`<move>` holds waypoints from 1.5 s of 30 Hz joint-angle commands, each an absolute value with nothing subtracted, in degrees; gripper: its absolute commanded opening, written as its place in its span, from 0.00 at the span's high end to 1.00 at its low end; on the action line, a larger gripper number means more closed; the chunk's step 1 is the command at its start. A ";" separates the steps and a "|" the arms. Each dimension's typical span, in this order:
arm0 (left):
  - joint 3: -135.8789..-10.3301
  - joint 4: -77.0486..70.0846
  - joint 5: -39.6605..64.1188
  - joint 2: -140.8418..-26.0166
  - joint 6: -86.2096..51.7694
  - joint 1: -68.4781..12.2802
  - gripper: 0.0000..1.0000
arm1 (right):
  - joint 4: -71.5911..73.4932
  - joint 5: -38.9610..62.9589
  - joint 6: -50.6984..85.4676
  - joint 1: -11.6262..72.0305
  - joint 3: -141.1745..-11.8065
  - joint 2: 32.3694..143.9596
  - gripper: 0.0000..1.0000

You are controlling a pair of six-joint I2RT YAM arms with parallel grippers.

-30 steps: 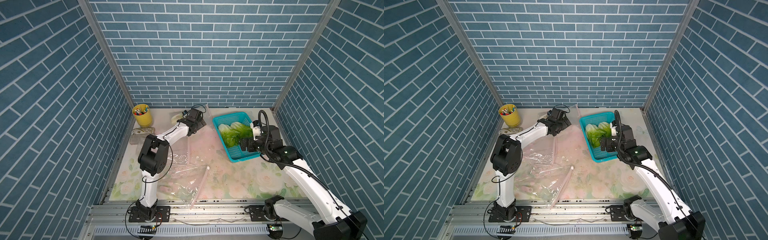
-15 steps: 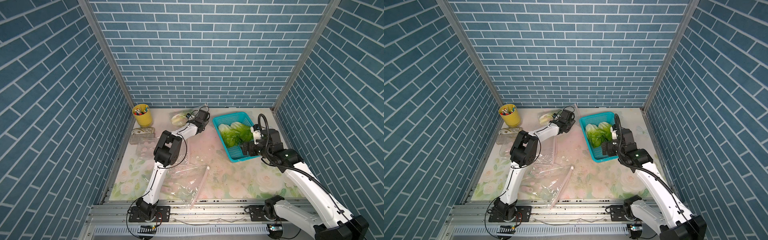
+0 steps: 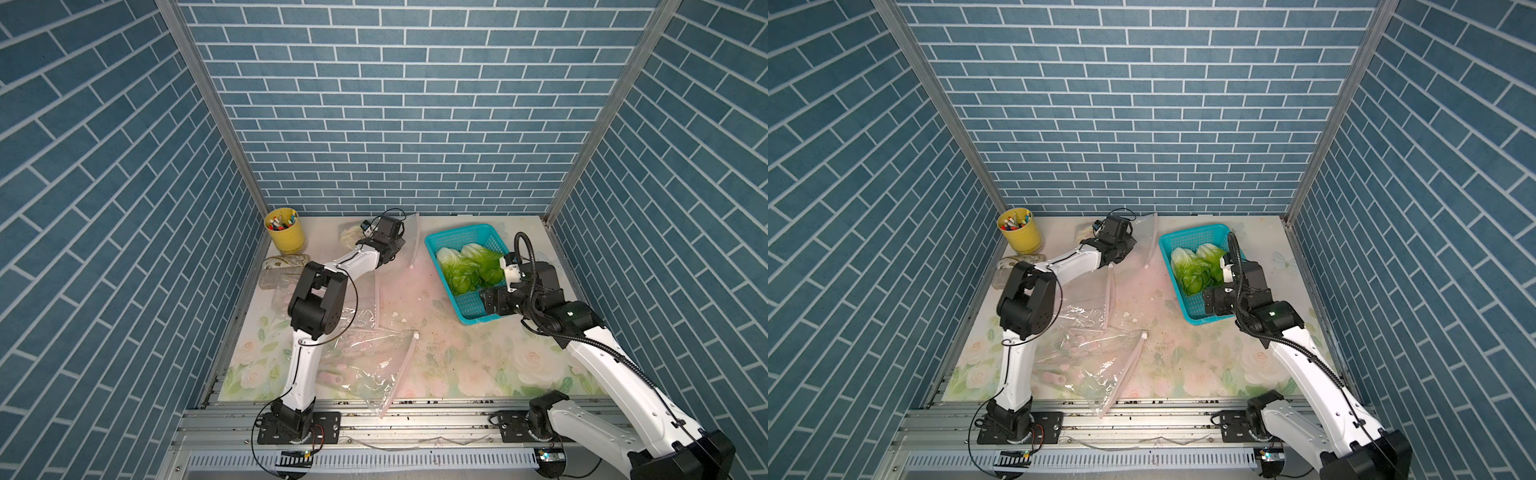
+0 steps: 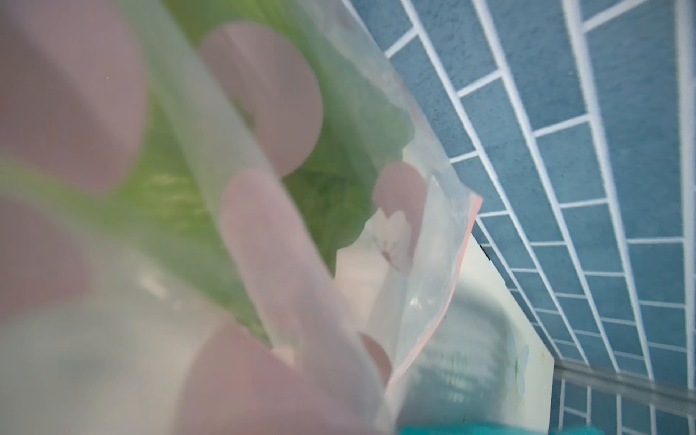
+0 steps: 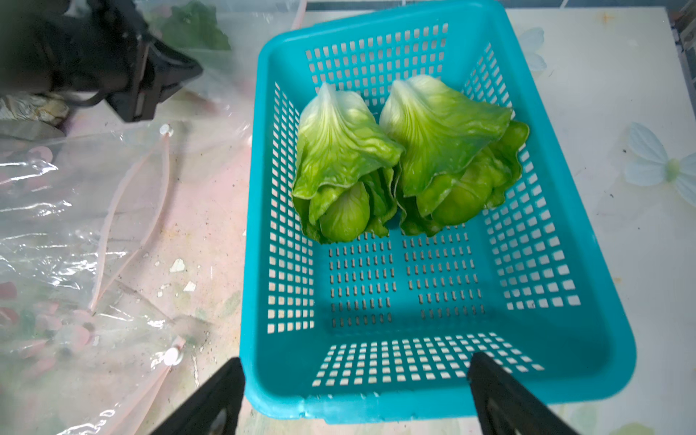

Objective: Open the zip-top bag and take out the chinese cabbages
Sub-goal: Adjust the zipper food storage bag at the center of the board.

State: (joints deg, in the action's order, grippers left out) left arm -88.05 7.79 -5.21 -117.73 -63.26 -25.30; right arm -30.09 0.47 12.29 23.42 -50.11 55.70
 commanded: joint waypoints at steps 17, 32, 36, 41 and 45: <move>-73.32 26.25 5.21 -82.45 -45.91 -17.56 1.00 | 15.96 2.23 -23.59 44.98 -42.55 67.70 0.21; -69.04 34.70 9.89 -73.46 -41.79 -17.49 1.00 | 38.11 -0.44 -46.80 52.61 -44.48 88.50 0.32; -69.25 35.63 10.54 -73.19 -41.22 -17.49 1.00 | 41.92 -1.02 -50.15 54.11 -46.15 92.64 0.61; -69.85 36.76 11.07 -73.48 -40.28 -17.45 1.00 | 44.40 -2.17 -51.22 56.26 -46.78 93.51 0.56; -70.17 37.26 11.33 -73.57 -39.74 -17.49 1.00 | 45.47 -3.09 -52.90 57.33 -45.46 92.68 0.42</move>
State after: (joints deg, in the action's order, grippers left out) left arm -69.49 36.49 10.81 -73.84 -41.39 -17.54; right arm 41.85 -1.91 -49.45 56.75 -45.28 93.60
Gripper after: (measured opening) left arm 0.043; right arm 0.574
